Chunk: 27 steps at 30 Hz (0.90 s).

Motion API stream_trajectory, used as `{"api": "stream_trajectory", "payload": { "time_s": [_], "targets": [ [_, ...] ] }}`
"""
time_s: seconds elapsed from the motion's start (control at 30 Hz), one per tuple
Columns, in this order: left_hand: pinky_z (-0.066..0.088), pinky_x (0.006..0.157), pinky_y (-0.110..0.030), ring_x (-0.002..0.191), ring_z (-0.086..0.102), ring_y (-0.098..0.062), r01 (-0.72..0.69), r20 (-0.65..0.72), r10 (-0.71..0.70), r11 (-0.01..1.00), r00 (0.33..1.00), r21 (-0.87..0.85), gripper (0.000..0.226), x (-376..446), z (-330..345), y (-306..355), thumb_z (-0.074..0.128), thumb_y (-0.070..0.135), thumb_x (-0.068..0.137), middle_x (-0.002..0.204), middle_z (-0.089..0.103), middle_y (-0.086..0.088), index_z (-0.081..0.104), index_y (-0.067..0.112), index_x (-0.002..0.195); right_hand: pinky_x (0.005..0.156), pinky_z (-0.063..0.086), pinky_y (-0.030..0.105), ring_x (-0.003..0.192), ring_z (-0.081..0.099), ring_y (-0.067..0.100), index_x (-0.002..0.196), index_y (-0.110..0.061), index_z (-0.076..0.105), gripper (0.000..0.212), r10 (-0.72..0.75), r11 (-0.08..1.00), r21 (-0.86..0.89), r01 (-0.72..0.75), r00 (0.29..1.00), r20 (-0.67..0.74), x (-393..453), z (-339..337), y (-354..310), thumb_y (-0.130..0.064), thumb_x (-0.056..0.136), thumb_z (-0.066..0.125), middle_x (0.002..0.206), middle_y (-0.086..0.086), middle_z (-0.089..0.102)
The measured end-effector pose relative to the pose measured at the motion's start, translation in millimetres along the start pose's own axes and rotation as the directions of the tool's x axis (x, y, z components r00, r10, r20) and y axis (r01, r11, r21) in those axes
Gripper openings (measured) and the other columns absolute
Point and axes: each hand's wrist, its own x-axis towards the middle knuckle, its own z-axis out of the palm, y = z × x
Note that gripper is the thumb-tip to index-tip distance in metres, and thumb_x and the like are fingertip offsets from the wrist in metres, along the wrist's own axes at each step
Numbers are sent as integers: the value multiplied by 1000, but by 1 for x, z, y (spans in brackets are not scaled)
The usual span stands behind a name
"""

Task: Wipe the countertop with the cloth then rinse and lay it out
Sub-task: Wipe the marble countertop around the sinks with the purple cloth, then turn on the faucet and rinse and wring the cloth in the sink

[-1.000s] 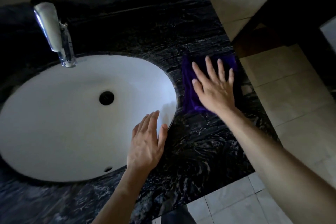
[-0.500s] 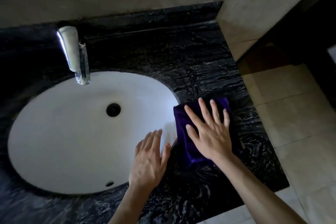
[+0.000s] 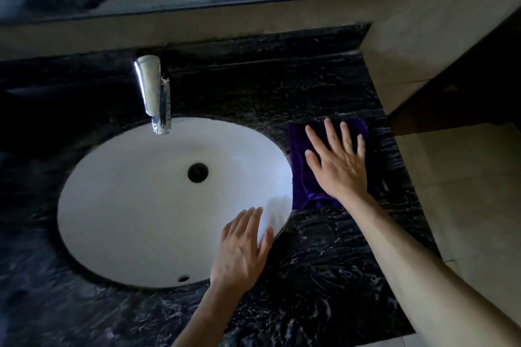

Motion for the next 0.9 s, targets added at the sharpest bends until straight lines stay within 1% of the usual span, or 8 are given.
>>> {"api": "stream_trajectory", "payload": {
  "time_s": [0.13,0.23,0.3,0.37,0.43,0.53,0.8,0.9],
  "targets": [
    [30,118,-33,144,37,-14,27,-4,-27,997,1000,-75,66,-2,-4,0,17,59,102,155,47,3,40,22,152,122,13,64,157,15,37,159,-41,23,62,8,998,55,-9,1000,21,-1,-4,-2,-59,100,20,171,5,21],
    [35,111,-26,135,46,-10,101,-56,-124,947,991,-305,64,-3,-17,4,24,63,99,146,54,5,47,25,146,122,7,64,158,9,36,160,-39,21,64,54,993,101,-57,998,40,-1,-3,-13,-60,100,18,172,3,16],
    [43,97,-17,123,57,-6,188,-121,-319,780,940,-597,54,0,-40,7,36,63,97,130,63,11,55,30,134,123,11,63,157,12,35,161,-38,20,62,75,996,55,-76,997,21,-2,0,-20,-59,103,19,171,3,18],
    [52,79,-15,99,69,-7,156,-188,-489,580,852,-800,38,13,-72,5,44,52,98,108,70,10,61,27,121,123,15,62,157,14,33,161,-38,20,62,97,994,45,-98,995,17,-2,3,-22,-60,102,19,171,2,21],
    [57,66,-27,78,72,-18,59,-268,-595,472,758,-880,22,33,-109,-4,49,34,104,93,73,-4,64,20,111,122,18,61,156,17,33,161,-37,22,62,93,995,37,-93,996,3,-2,3,-21,-60,103,18,170,2,23],
    [54,54,-27,63,68,-21,-16,-283,-667,377,690,-926,18,65,-155,-21,49,20,105,83,71,-13,65,12,101,120,19,61,156,19,33,160,-37,23,66,88,996,31,-88,996,5,-2,2,-20,-61,99,17,169,3,24],
    [56,59,-24,63,68,-19,-58,-54,-564,11,824,-998,29,114,-201,-44,49,20,106,80,67,-15,58,-7,114,120,19,59,156,18,30,160,-39,21,66,107,994,36,-107,994,5,-3,-3,-23,-61,98,18,169,0,25],
    [55,57,-20,60,67,-16,-50,-14,-549,-50,836,-998,33,126,-206,-46,49,15,106,77,67,-17,55,-16,118,120,18,58,156,16,29,160,-41,20,65,118,993,23,-118,993,11,-2,-3,-24,-61,98,17,170,-2,23]
  ]
}}
